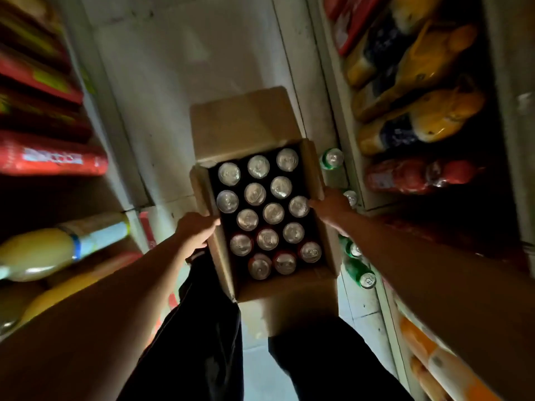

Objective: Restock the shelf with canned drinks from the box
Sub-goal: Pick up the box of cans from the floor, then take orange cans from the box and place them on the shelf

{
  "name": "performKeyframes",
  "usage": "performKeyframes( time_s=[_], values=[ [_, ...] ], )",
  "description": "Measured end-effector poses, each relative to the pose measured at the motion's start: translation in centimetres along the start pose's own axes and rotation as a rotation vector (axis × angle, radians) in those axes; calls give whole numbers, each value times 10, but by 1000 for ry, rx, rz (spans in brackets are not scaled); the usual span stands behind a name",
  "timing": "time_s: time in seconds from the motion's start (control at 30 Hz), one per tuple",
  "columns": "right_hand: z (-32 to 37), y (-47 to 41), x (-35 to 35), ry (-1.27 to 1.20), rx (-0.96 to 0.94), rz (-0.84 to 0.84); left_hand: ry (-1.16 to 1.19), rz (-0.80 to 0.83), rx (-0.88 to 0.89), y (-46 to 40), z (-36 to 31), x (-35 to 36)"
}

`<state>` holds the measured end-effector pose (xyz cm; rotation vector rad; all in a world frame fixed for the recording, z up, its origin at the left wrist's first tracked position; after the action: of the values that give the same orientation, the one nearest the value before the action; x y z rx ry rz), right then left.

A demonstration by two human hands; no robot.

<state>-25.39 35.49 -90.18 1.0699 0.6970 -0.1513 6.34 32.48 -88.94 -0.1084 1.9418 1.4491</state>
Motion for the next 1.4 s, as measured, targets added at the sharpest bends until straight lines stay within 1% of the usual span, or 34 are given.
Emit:
performKeyframes(
  time_s=[0.07, 0.1, 0.13, 0.17, 0.2, 0.23, 0.27, 0.3, 0.33, 0.37, 0.43, 0.53, 0.57, 0.67, 0.8, 0.9, 1.07, 1.17, 1.23, 1.33, 1.4],
  values=[
    [15, 13, -12, 112, -30, -50, -33, -92, 55, 12, -31, -22],
    [26, 21, -20, 91, -60, -76, -106, -179, 139, 19, -51, -35],
    [37, 26, -26, 41, -109, -112, -224, -287, 267, 25, -75, -46],
    [47, 32, -33, 8, -167, -153, -332, -387, 447, 30, -100, -53],
    [57, 38, -38, -3, -233, -200, -417, -452, 653, 37, -125, -56],
    [64, 41, -40, -9, -302, -238, -490, -471, 851, 41, -147, -53],
    [71, 44, -39, -19, -358, -243, -581, -442, 1007, 42, -167, -45],
    [74, 42, -33, -40, -385, -218, -688, -384, 1105, 40, -186, -33],
    [76, 41, -27, -34, -391, -173, -786, -315, 1151, 40, -198, -20],
    [76, 37, -21, -17, -375, -137, -865, -231, 1133, 34, -208, -6],
    [75, 23, -11, -4, -283, -152, -1021, -112, 1091, 17, -223, 21],
    [86, 10, -1, 9, -220, -209, -1204, -37, 1073, -3, -222, 39],
    [92, 5, 5, 31, -197, -214, -1263, -17, 1108, -5, -220, 41],
    [110, -2, 7, 30, -118, -267, -1464, 60, 1306, -1, -208, 46],
    [126, -12, 11, 1, -102, -294, -1465, 98, 1389, -15, -212, 40],
    [133, -20, 10, -3, -128, -306, -1470, 76, 1486, -20, -220, 35],
    [158, -33, -3, 89, -173, -268, -1505, -24, 1557, -30, -248, 24],
    [167, -49, -7, 146, -154, -284, -1454, -61, 1519, -31, -280, 17],
    [172, -61, -4, 172, -137, -276, -1391, -114, 1487, -32, -302, 13],
    [184, -73, 0, 142, -129, -287, -1325, -221, 1454, -32, -327, 6],
    [192, -83, 2, 64, -114, -314, -1258, -237, 1405, -33, -341, -1]
  ],
)
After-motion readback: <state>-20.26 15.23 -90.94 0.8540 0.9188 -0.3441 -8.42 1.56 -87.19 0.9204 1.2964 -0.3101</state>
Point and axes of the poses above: each hand's wrist, its own y-axis away from the middle knuckle, its own x-axis out of the palm, z = x × y, the point moved 4 cm from there along -y, towards the middle knuckle, and after that the axes turned 10 degrees about -z, right-handed, at the moved point
